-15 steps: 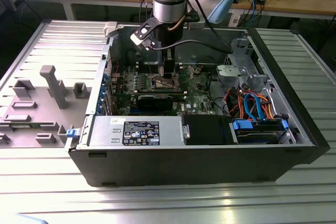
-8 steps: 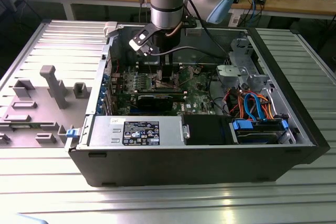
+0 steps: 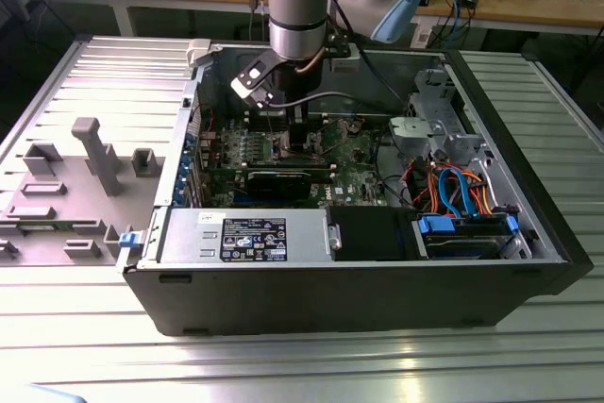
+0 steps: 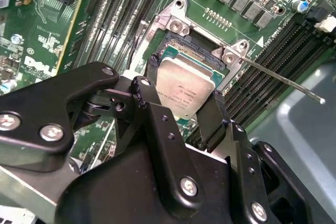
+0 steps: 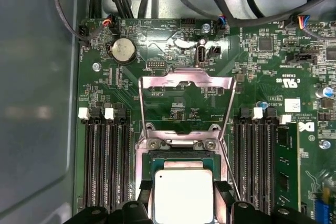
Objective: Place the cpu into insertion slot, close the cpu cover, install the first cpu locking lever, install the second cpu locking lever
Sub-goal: 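Place the cpu into insertion slot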
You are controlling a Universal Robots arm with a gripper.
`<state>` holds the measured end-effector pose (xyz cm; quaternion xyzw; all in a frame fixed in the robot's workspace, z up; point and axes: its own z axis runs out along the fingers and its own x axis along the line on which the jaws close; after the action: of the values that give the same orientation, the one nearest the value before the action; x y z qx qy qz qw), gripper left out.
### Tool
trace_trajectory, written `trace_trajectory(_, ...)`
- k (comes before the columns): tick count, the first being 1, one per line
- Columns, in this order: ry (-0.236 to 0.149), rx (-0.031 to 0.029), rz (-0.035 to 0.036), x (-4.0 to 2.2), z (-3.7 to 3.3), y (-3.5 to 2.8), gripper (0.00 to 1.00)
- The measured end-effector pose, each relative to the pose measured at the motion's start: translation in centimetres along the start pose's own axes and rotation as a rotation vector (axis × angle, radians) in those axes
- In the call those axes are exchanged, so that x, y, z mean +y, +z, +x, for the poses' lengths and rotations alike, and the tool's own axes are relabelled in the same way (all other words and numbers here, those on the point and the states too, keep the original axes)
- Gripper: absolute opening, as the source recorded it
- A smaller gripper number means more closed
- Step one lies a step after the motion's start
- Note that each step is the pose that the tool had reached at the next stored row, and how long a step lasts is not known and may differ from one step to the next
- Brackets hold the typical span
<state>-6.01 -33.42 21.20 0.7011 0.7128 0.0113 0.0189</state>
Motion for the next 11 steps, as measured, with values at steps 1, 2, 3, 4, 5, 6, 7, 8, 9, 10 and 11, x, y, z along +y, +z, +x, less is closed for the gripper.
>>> trace_trajectory(1, 0.0, 0.0014, 0.0, -0.01, 0.01, 0.09, 0.55)
trace_trajectory(2, 0.0, 0.0022, 0.0, -0.01, 0.02, 0.19, 0.55)
trace_trajectory(3, 0.0, 0.0024, 0.0, -0.02, 0.03, 0.33, 0.55)
trace_trajectory(4, 0.001, 0.0027, 0.0, -0.02, 0.04, 0.48, 0.55)
trace_trajectory(5, 0.003, 0.0027, 0.0, -0.02, 0.04, 0.6, 0.55)
trace_trajectory(6, 0.007, 0.0026, 0.0001, -0.03, 0.04, 0.68, 0.55)
trace_trajectory(7, 0.01, 0.0023, 0.0002, -0.07, 0.04, 0.76, 0.55)
trace_trajectory(8, 0.011, 0.0024, 0.0001, -0.08, 0.04, 0.86, 0.55)
trace_trajectory(9, 0.011, 0.0026, 0.0001, -0.09, 0.04, 0.97, 0.55)
trace_trajectory(10, 0.01, 0.003, 0.0001, -0.09, 0.04, 1.05, 0.55)
trace_trajectory(11, 0.009, 0.0032, 0.0002, -0.1, 0.04, 1.12, 0.55)
